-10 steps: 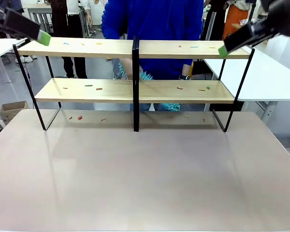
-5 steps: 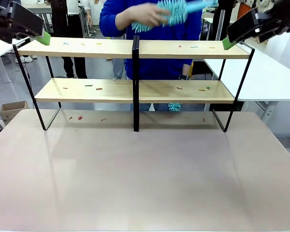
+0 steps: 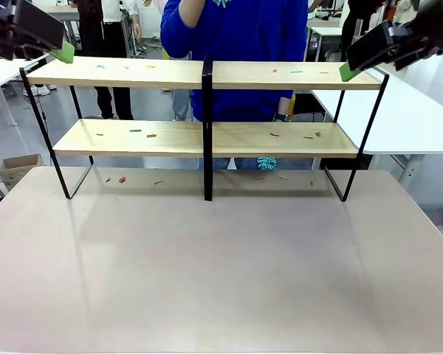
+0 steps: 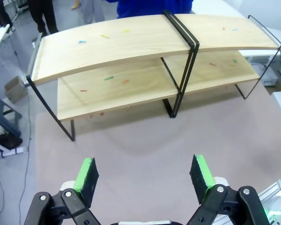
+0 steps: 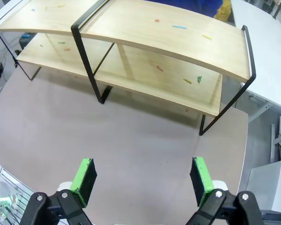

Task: Clean the shelves.
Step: Pick up the Duster when the human hands it over.

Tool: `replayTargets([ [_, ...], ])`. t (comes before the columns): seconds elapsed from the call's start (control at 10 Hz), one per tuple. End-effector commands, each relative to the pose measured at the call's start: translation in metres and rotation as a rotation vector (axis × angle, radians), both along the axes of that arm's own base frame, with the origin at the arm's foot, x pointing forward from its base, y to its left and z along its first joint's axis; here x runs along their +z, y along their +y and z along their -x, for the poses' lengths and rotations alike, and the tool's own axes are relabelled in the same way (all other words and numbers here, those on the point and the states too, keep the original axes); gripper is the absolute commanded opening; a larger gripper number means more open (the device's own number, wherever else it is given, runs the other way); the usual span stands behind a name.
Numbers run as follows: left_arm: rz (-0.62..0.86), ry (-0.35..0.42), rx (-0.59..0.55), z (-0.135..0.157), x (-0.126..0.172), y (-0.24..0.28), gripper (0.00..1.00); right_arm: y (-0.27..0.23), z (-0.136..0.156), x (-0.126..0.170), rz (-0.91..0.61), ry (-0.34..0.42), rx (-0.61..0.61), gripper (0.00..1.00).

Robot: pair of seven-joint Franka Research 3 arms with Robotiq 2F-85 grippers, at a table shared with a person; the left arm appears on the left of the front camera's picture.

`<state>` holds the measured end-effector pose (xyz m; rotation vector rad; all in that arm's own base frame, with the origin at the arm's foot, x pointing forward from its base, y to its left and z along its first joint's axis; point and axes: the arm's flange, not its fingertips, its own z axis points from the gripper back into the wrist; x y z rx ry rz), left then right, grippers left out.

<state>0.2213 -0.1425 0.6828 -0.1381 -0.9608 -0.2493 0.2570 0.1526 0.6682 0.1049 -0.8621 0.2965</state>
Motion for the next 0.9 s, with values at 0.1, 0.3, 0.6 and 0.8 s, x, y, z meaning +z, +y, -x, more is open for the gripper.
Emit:
replayTargets([
  [0.1,0.007,0.000,0.001,0.001,0.001,0.001,1.00,-0.007,0.003,-0.003,-0.023,-0.012,0.000,1.00],
  [0.3,0.007,0.000,0.001,0.001,0.001,0.001,1.00,-0.019,0.016,0.002,-0.081,-0.006,0.052,1.00],
  [0.6,0.007,0.000,0.001,0.001,0.001,0.001,1.00,-0.048,0.029,0.004,-0.128,-0.026,0.099,1.00],
  [0.8,0.007,0.000,0.001,0.001,0.001,0.001,1.00,-0.054,0.034,0.003,-0.148,-0.033,0.124,1.00],
])
